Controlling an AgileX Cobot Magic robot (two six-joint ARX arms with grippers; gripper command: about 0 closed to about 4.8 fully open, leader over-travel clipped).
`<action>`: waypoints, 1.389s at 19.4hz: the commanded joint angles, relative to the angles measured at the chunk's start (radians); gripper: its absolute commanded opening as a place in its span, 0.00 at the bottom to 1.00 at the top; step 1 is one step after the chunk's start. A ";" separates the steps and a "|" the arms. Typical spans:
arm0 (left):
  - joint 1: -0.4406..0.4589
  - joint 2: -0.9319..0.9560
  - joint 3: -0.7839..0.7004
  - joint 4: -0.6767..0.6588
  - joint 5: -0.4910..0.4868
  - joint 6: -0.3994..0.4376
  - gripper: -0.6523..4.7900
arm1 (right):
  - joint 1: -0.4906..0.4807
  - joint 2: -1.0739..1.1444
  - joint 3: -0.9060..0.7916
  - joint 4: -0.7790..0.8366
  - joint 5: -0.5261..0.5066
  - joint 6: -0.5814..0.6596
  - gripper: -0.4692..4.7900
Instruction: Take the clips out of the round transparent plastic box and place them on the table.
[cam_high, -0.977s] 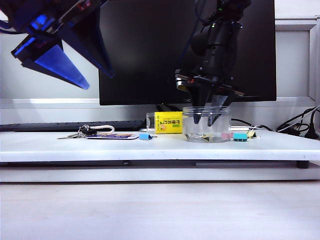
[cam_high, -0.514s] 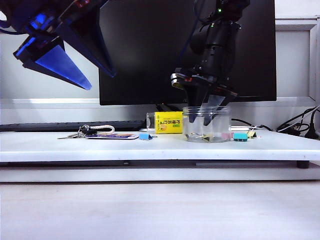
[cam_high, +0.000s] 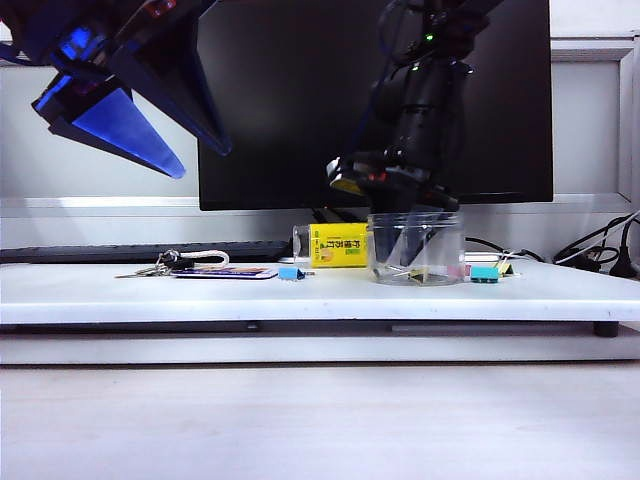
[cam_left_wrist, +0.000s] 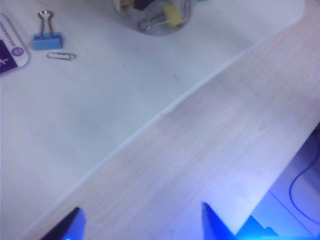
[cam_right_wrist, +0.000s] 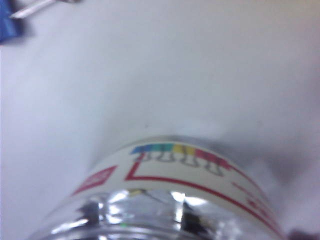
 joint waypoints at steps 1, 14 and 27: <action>-0.001 -0.002 0.006 0.007 0.004 0.018 0.69 | 0.002 0.004 0.001 0.018 0.057 -0.014 0.50; -0.001 -0.002 0.006 0.014 0.004 0.040 0.69 | 0.002 0.040 0.000 0.028 0.142 0.013 0.24; -0.001 -0.002 0.006 0.029 0.004 0.039 0.69 | 0.005 0.032 0.027 0.003 0.103 0.086 0.11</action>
